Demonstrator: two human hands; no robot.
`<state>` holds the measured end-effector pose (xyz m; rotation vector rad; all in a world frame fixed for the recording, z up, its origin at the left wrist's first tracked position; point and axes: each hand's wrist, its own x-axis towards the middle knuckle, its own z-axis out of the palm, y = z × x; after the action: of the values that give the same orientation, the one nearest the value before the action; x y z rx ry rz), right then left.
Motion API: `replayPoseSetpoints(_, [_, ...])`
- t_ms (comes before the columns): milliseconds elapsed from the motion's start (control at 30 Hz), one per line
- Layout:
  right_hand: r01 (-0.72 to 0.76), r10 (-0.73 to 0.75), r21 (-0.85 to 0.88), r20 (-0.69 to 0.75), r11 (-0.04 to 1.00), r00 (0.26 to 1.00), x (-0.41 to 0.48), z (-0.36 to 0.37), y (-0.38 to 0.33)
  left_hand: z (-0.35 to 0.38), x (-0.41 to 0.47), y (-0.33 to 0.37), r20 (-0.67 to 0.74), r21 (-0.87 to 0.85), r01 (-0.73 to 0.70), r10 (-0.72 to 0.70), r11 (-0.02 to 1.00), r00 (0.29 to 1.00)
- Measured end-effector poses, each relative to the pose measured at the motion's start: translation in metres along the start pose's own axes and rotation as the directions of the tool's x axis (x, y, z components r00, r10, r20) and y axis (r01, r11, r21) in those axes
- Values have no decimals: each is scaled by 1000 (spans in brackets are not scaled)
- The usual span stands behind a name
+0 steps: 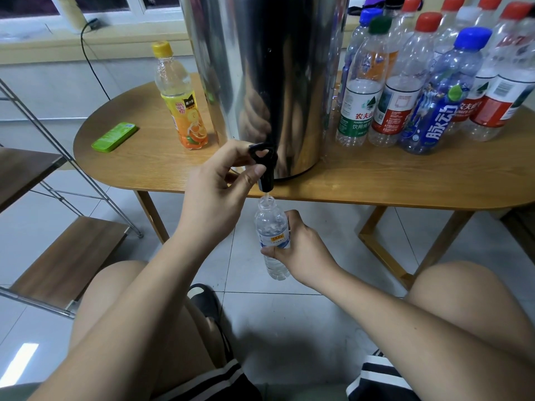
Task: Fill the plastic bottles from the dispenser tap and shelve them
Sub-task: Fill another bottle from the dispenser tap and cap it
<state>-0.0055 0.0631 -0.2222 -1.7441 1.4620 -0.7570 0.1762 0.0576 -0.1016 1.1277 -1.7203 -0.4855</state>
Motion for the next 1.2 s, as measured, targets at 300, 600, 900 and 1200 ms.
replayPoseSetpoints(300, [-4,4,2,0,1000,1000,-1,0,0,0,0,-1,-1,-4,7,-7,1000,1000])
replayPoseSetpoints(600, [3,-3,-2,-1,1000,1000,-1,-1,-1,0,-1,-1,1,5,-7,7,1000,1000])
replayPoseSetpoints(900, [-1,1,-9,-1,1000,1000,-1,-1,-1,-1,1,-2,4,12,8,-8,1000,1000])
replayPoseSetpoints(1200, [0,0,-7,-12,1000,1000,1,0,1,0,2,-3,5,2,0,0,1000,1000])
